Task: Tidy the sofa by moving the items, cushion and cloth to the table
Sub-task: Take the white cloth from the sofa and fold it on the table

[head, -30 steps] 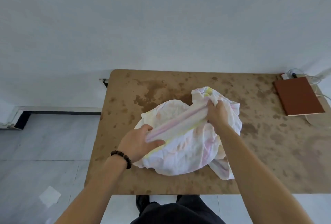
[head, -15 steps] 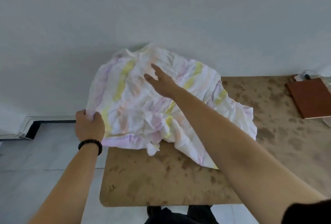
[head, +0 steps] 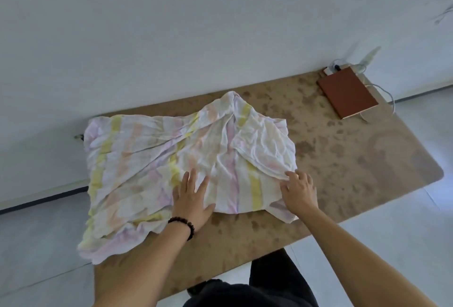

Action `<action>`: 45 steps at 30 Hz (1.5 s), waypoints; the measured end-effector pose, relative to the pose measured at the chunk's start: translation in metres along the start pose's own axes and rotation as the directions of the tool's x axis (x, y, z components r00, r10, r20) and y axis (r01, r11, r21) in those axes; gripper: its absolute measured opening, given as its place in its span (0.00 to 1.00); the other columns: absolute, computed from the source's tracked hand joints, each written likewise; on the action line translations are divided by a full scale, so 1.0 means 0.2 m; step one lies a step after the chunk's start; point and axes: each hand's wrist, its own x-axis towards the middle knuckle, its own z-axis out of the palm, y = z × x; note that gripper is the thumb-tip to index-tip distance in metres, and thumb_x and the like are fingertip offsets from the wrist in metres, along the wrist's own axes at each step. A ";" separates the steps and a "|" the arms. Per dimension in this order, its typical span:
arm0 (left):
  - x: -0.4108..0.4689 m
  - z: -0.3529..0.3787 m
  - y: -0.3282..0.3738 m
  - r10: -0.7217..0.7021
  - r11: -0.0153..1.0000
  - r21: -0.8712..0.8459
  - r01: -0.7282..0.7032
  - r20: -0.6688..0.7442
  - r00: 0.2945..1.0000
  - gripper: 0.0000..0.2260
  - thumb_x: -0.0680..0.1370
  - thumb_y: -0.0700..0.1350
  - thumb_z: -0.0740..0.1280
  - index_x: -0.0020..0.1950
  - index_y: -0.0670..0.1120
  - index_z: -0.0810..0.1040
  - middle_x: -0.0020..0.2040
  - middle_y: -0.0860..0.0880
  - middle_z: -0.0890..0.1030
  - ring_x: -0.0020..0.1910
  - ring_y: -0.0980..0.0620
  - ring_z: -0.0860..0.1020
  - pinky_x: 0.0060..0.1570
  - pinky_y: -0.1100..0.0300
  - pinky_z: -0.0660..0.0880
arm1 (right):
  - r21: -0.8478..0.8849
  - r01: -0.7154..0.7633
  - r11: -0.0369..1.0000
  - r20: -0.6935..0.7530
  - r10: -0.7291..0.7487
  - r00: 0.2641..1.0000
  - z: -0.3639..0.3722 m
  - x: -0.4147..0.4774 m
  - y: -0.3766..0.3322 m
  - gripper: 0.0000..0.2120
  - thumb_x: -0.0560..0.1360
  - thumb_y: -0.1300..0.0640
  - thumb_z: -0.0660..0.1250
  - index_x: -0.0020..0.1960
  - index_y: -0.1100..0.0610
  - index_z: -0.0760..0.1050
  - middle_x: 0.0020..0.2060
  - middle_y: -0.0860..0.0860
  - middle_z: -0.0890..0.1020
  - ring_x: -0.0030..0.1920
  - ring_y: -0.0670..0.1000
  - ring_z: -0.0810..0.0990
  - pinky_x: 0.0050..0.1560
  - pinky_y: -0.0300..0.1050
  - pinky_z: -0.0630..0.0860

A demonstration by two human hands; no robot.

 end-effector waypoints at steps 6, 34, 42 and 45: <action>0.13 0.10 0.14 -0.182 0.983 -0.003 0.185 0.173 0.968 0.32 0.81 0.64 0.49 0.80 0.51 0.44 0.80 0.45 0.51 0.75 0.40 0.57 0.73 0.48 0.59 | -0.066 0.155 0.986 0.170 -0.142 0.975 0.00 0.30 0.09 0.16 0.81 0.47 0.60 0.65 0.53 0.71 0.64 0.51 0.74 0.62 0.57 0.74 0.57 0.52 0.76; 0.44 0.27 1.78 -0.026 0.978 -0.202 -0.048 -0.349 0.937 0.16 0.82 0.50 0.60 0.69 0.53 0.75 0.66 0.54 0.77 0.68 0.51 0.71 0.67 0.56 0.65 | 0.853 -0.520 -0.037 0.505 -0.188 0.842 -0.96 0.88 0.93 0.28 0.83 0.38 0.54 0.67 0.58 0.76 0.59 0.59 0.84 0.59 0.58 0.83 0.57 0.55 0.79; -0.02 0.39 1.78 -0.178 0.981 -0.179 0.078 -0.654 0.735 0.17 0.78 0.53 0.55 0.48 0.47 0.82 0.28 0.54 0.77 0.23 0.51 0.74 0.20 0.61 0.70 | 0.953 -0.301 -0.018 0.302 0.043 0.952 -1.14 0.84 1.05 0.23 0.83 0.43 0.57 0.71 0.56 0.69 0.62 0.54 0.80 0.51 0.52 0.83 0.34 0.43 0.81; -0.21 0.43 1.81 -0.287 0.958 -0.195 0.211 -0.668 0.686 0.21 0.78 0.59 0.55 0.45 0.46 0.80 0.28 0.53 0.78 0.23 0.51 0.75 0.17 0.63 0.66 | 0.951 -0.282 0.128 0.288 -0.027 0.957 -1.17 0.77 0.98 0.14 0.81 0.46 0.60 0.59 0.55 0.73 0.54 0.54 0.79 0.47 0.52 0.82 0.42 0.44 0.80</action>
